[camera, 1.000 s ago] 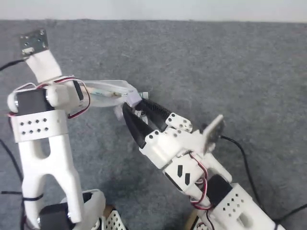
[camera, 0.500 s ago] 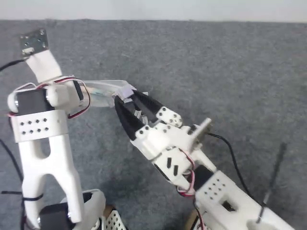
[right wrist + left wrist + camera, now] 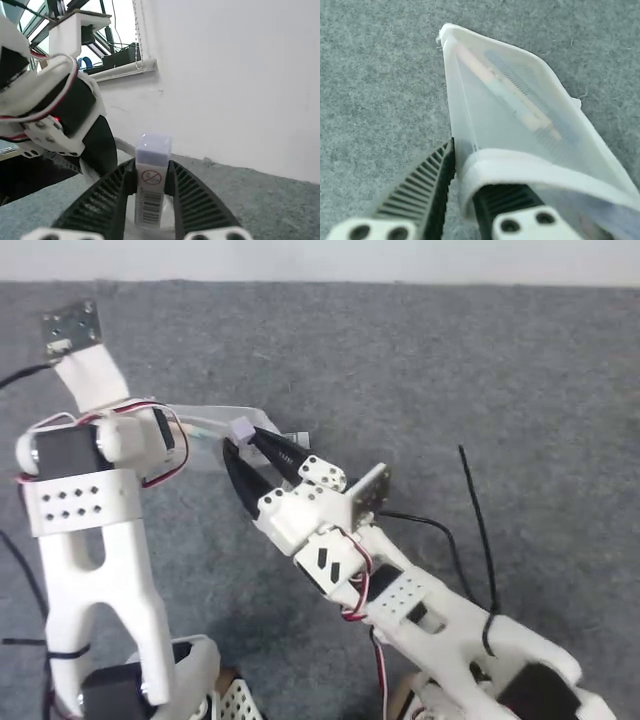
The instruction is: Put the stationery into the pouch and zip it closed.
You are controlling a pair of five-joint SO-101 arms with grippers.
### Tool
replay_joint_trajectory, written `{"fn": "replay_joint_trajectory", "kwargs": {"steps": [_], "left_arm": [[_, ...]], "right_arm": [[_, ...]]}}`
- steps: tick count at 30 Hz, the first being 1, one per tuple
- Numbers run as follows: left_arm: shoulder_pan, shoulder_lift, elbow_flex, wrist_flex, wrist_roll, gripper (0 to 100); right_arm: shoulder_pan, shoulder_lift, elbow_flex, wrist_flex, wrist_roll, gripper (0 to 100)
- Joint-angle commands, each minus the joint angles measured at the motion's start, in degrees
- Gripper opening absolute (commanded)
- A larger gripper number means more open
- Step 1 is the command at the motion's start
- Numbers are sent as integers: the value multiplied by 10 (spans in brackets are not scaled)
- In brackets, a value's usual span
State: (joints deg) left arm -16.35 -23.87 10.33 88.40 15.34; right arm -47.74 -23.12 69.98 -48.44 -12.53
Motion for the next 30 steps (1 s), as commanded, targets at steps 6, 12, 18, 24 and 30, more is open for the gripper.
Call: {"fn": "replay_joint_trajectory", "kwargs": {"steps": [6, 12, 18, 24, 30], "left_arm": [[5, -22, -23, -2, -2, 12], [4, -22, -22, -2, -3, 12], [4, -22, -8, -16, -3, 12], [4, -22, -7, -17, -3, 12], [4, -22, -7, -16, -4, 12]], "right_arm": [[-8, 53, -41, -44, 47, 6], [-43, 97, -41, -58, 130, 7], [-48, 104, -29, -54, 149, 97], [-48, 104, -23, -58, 148, 106], [-48, 102, -19, -58, 148, 91]]}}
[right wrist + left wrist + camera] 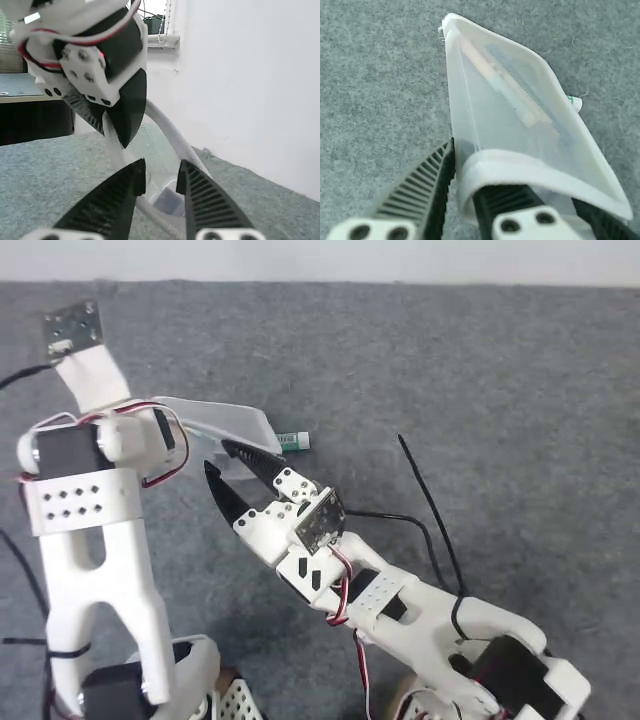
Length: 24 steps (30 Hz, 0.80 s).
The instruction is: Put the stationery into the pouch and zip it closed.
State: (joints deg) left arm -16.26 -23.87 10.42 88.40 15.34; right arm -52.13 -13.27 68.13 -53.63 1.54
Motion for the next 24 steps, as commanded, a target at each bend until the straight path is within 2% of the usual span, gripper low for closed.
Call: {"fn": "replay_joint_trajectory", "kwargs": {"steps": [1, 9, 12, 15, 17, 24], "left_arm": [[4, -22, -8, -16, -4, 12], [4, -22, -8, -16, -4, 12], [3, -22, -8, -16, -4, 12], [3, -22, -7, -16, -4, 12], [1, -22, -7, -16, -4, 12], [-18, -24, -8, -18, 1, 12]], "right_arm": [[-4, -2, 4, -7, 7, 91], [-2, -144, 66, 19, 6, 91], [-1, -193, 67, 104, 0, 91], [0, -234, 54, 195, -55, 72], [8, -263, 38, 259, -89, 6], [64, -359, -25, 500, -186, 6]]}}
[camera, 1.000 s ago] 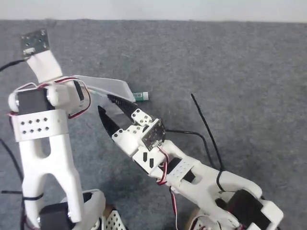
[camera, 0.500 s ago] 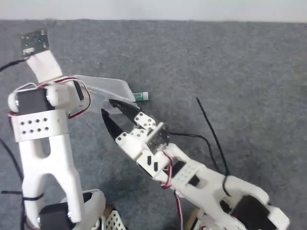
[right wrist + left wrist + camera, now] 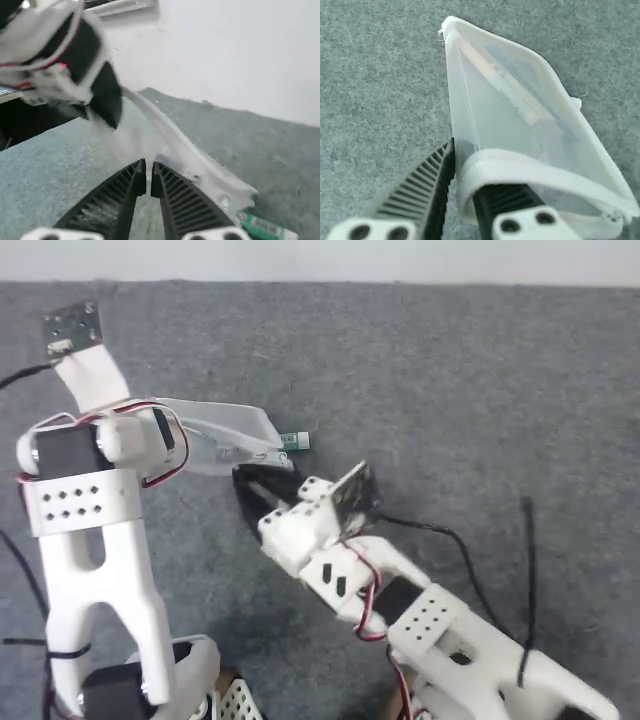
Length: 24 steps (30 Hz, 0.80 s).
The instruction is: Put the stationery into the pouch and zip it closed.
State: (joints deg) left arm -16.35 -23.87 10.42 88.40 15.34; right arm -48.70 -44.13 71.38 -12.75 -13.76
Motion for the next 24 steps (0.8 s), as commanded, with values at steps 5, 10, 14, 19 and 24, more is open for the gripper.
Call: {"fn": "replay_joint_trajectory", "kwargs": {"steps": [5, 10, 14, 19, 24], "left_arm": [[-51, -26, -12, -23, 21, 12], [-92, -26, -12, -26, 46, 12], [-133, -26, -12, -39, 63, 12], [-190, -26, -24, -39, 84, 12], [-204, -26, -24, -39, 89, 13]], "right_arm": [[70, -66, -93, 178, -40, 6], [92, -34, -110, 185, -39, 9], [100, 29, -138, 185, -39, 10], [101, 154, -200, 190, -39, 59], [99, 311, -287, 189, -40, 182]]}}
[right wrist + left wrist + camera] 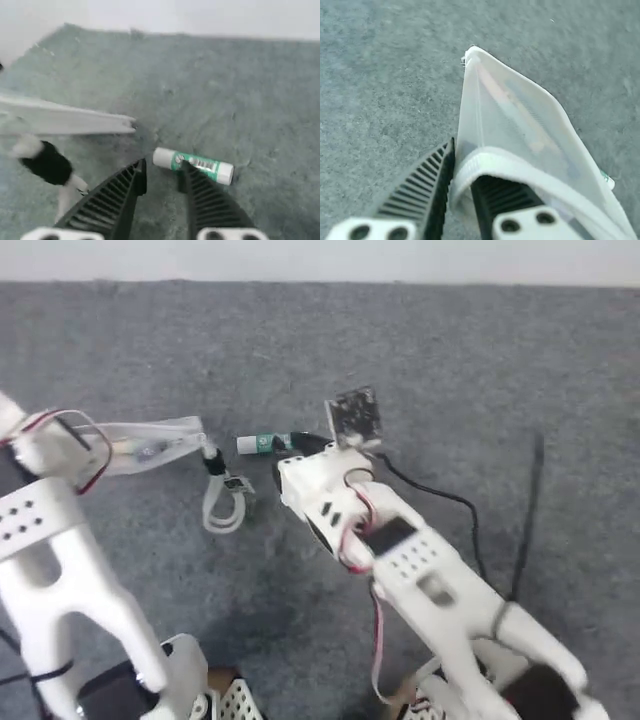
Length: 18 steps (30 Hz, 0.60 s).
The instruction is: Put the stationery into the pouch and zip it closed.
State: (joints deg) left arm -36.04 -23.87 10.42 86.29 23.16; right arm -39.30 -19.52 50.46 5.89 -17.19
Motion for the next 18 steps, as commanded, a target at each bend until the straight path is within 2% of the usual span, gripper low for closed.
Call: {"fn": "replay_joint_trajectory", "kwargs": {"steps": [1, 7, 11, 18], "left_arm": [[-7, -26, -24, -18, 11, 13], [-7, -26, -22, -25, 11, 13], [-6, -26, -22, -25, 11, 13], [-6, -26, -23, -25, 10, 13]], "right_arm": [[4, 94, -98, 0, -7, 177], [5, 244, -228, -2, -8, 109], [6, 310, -290, -3, -12, 123], [7, 407, -397, -3, -142, 141]]}}
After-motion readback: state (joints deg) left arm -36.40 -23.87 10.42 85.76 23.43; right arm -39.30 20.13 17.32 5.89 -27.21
